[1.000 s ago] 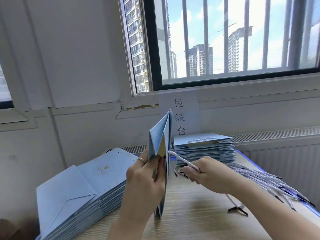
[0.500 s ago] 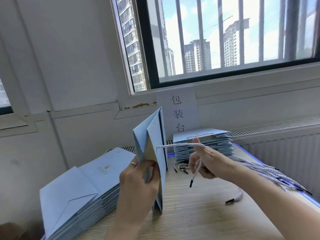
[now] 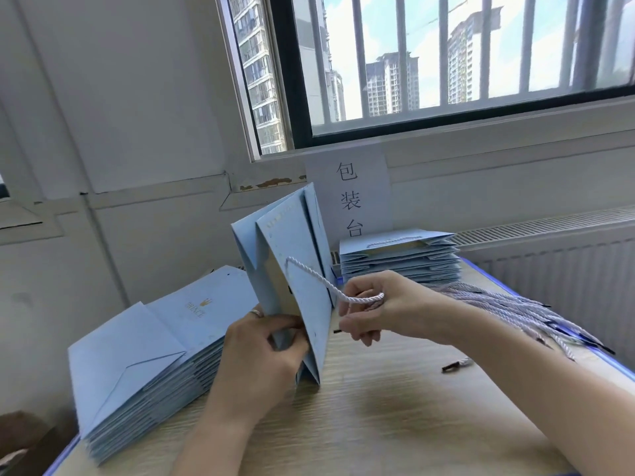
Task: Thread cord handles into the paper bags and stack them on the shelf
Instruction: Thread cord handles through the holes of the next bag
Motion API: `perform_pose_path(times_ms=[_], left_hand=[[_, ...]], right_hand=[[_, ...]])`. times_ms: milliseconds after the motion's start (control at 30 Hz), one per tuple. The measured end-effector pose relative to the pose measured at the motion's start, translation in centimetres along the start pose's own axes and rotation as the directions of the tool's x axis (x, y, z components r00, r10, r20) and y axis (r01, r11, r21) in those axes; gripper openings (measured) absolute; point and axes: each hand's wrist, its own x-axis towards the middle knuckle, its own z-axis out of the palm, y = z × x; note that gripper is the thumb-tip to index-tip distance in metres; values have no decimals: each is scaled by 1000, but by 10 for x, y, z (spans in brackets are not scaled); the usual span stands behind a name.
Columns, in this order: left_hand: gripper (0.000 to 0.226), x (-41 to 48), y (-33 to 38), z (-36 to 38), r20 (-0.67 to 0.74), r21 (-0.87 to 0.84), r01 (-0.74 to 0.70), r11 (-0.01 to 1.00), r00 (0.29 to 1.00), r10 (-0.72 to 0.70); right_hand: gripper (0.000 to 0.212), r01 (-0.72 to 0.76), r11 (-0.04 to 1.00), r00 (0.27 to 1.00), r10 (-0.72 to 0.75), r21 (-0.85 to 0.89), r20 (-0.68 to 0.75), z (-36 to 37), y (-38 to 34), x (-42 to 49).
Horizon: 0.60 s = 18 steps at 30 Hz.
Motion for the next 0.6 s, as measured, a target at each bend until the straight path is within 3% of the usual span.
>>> perform_pose_path(times_ms=[267,600], left_hand=[[40,-2,5,1,13,4,-30,1000,999,30],[31,-4,4,4,42,-9,-78,997,996,79]], right_hand=[[7,23,999,1000,-23,-35,-17,6,3,4],[9,37,997,999,-36,-66,23,9,3,2]])
